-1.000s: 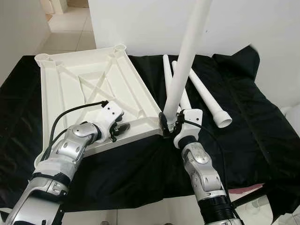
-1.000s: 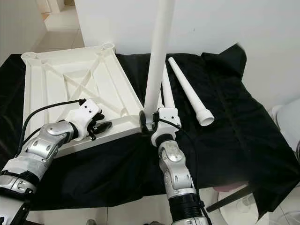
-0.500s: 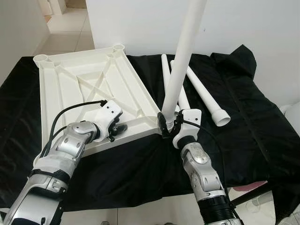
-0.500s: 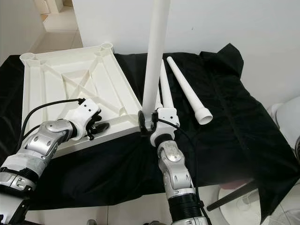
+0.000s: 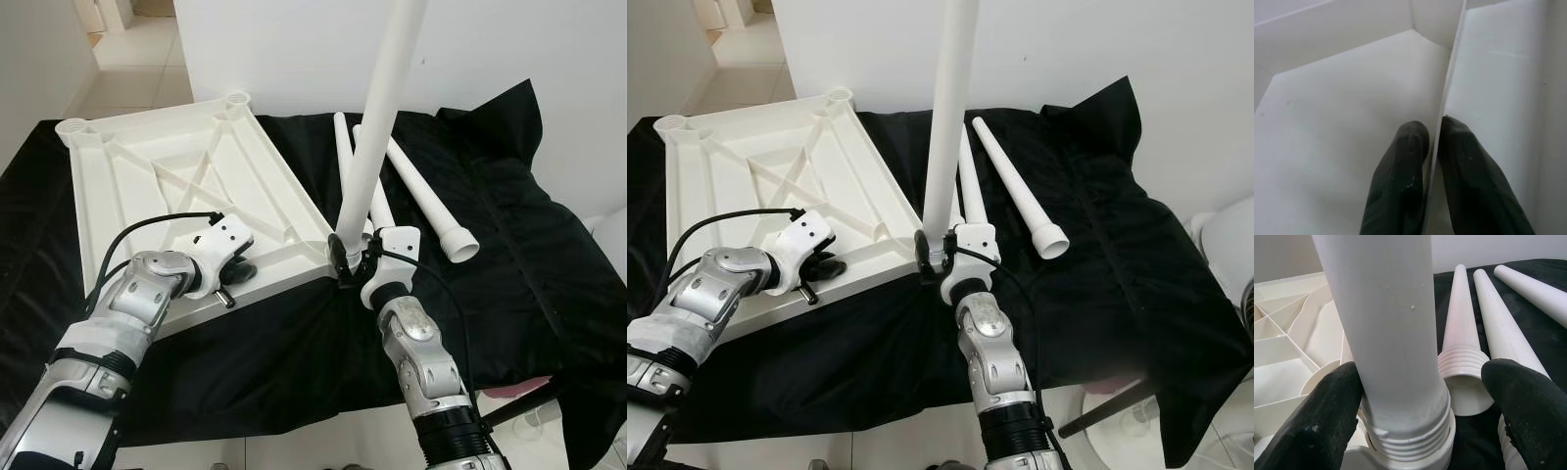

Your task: Building children table

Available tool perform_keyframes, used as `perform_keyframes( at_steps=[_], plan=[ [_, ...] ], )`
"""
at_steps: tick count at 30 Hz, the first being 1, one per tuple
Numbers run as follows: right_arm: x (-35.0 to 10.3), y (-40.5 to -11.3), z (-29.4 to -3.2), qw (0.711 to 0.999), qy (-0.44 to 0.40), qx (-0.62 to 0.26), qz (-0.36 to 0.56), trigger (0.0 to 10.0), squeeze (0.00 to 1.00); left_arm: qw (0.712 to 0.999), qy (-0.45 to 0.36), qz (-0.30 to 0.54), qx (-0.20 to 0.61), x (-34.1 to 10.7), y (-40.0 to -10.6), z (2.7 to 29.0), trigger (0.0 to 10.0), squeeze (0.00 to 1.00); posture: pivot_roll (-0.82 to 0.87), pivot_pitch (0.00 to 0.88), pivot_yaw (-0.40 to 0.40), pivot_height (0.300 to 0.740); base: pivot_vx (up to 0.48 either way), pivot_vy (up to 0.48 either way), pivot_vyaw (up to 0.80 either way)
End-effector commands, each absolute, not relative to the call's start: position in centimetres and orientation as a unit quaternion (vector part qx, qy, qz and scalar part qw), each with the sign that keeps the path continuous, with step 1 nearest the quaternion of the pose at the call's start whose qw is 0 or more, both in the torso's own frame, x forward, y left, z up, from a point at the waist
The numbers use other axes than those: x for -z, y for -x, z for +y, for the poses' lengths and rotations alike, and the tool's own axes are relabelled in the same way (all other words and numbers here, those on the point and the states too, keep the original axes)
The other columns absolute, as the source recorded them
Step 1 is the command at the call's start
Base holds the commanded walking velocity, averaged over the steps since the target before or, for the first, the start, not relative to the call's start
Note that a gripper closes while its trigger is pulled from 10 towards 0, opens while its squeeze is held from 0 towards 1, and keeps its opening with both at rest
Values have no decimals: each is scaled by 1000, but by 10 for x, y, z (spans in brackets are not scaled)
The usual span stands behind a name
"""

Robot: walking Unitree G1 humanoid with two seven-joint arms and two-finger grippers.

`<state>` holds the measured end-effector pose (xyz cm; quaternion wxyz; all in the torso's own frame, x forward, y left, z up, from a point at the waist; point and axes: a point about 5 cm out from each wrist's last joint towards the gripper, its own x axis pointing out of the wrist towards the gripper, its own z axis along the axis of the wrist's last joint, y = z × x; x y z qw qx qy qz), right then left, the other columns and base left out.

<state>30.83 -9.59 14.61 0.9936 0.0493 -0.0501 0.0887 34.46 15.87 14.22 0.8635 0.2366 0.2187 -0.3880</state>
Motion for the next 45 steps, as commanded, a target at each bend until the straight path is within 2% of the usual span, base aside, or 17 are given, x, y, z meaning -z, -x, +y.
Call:
perform_keyframes(
  at_steps=[1, 8, 13, 21, 24, 35, 36, 38, 39, 42, 44, 45],
  plan=[
    [-139, -310, -107, 996, -47, -65, -36, 10000, 0, 874, -247, 273, 318, -128, -342, 190, 0, 0, -36, 73, -17, 740, 0, 0, 0],
    [-139, -309, -107, 996, -45, -67, -36, 10000, 0, 873, -247, 284, 310, -129, -339, 196, 0, 0, -38, 77, -18, 740, 0, 0, 0],
    [-139, -309, -108, 996, -43, -66, -36, 10000, 0, 878, -241, 300, 286, -136, -330, 210, 0, 0, -45, 80, -11, 740, 0, 0, 0],
    [-137, -308, -108, 996, -42, -67, -34, 10000, 0, 885, -227, 305, 270, -140, -317, 215, 0, 0, -41, 84, -18, 740, 0, 0, 0],
    [-136, -308, -107, 996, -40, -71, -32, 10000, 0, 897, -218, 293, 250, -146, -315, 221, 0, 0, -41, 86, -19, 740, 0, 0, 0],
    [-135, -308, -106, 996, -35, -77, -30, 10000, 0, 911, -218, 285, 205, -157, -316, 234, 0, 0, -36, 87, -29, 740, 0, 0, 0],
    [-135, -309, -105, 996, -35, -78, -30, 10000, 0, 913, -223, 272, 208, -156, -319, 228, 10000, 0, -35, 87, -30, 740, 0, 0, 0],
    [-135, -309, -105, 996, -34, -79, -30, 10000, 0, 914, -227, 263, 210, -156, -322, 223, 10000, 0, -35, 87, -30, 740, 0, 0, 0],
    [-135, -309, -106, 996, -32, -77, -31, 10000, 0, 914, -235, 241, 228, -155, -326, 208, 10000, 0, -39, 87, -28, 740, 0, 0, 0],
    [-136, -309, -107, 996, -31, -75, -33, 10000, 0, 919, -211, 219, 253, -158, -328, 193, 10000, 0, -42, 87, -27, 740, 0, 0, 0],
    [-136, -309, -107, 996, -31, -75, -33, 10000, 0, 919, -211, 219, 253, -158, -328, 193, 10000, 0, -42, 87, -27, 740, 0, 0, 0],
    [-137, -308, -107, 996, -27, -74, -40, 10000, 0, 926, -176, 201, 265, -163, -331, 183, 10000, 1000, -46, 90, -23, 740, 0, 0, 0]
  ],
)
